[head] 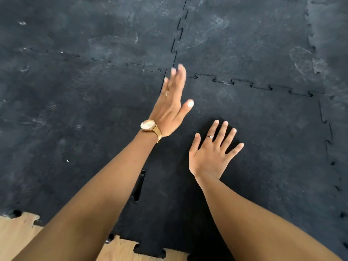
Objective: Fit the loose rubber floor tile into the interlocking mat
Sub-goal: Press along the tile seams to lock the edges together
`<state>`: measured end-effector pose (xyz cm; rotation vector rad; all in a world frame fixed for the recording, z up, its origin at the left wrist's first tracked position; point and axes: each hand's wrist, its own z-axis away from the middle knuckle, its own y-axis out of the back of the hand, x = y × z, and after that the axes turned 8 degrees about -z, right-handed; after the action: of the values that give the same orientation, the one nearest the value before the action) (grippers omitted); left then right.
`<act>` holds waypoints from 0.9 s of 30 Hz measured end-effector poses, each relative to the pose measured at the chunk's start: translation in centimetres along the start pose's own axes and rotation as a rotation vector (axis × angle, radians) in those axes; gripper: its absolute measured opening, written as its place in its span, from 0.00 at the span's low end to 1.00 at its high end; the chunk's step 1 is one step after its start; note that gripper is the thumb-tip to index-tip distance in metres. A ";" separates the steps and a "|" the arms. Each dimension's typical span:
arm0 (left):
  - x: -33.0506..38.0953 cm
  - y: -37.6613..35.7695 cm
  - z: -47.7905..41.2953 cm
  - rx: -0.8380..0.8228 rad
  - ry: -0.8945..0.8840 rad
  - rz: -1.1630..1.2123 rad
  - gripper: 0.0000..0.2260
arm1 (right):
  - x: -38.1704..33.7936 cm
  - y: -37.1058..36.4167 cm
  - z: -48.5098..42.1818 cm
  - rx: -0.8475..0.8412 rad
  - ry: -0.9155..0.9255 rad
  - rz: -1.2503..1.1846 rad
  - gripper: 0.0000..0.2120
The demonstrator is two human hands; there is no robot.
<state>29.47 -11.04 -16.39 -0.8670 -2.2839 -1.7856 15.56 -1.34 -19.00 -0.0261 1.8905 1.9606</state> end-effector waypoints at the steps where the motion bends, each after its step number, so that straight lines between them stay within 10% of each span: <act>1: -0.2 -0.7 0.4 -0.103 0.010 -0.098 0.34 | -0.1 0.0 0.0 0.000 0.001 -0.002 0.32; 6: -0.3 -0.2 0.3 -0.142 0.114 0.090 0.36 | -0.2 0.5 0.1 -0.027 0.003 -0.002 0.32; 11: 2.3 2.8 0.6 0.217 0.616 0.802 0.35 | -0.1 0.3 0.1 -0.009 0.008 0.000 0.32; 14: 2.5 7.4 0.5 0.388 0.453 1.082 0.42 | -0.2 0.3 0.0 -0.009 0.015 -0.007 0.32; 17: 2.6 7.4 2.8 0.429 0.313 0.672 0.36 | -0.1 0.4 0.0 -0.012 0.015 -0.007 0.32; 21: 1.6 1.4 8.8 -0.176 0.283 -0.362 0.32 | -0.1 0.5 0.2 -0.017 0.025 -0.009 0.32; 27: 0.6 0.9 8.2 -0.241 0.250 -0.499 0.30 | -0.2 0.9 0.2 -0.026 0.026 -0.003 0.32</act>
<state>31.47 -3.12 -17.78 -0.0710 -2.2818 -2.2468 15.50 -1.14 -18.10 -0.0617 1.8801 1.9924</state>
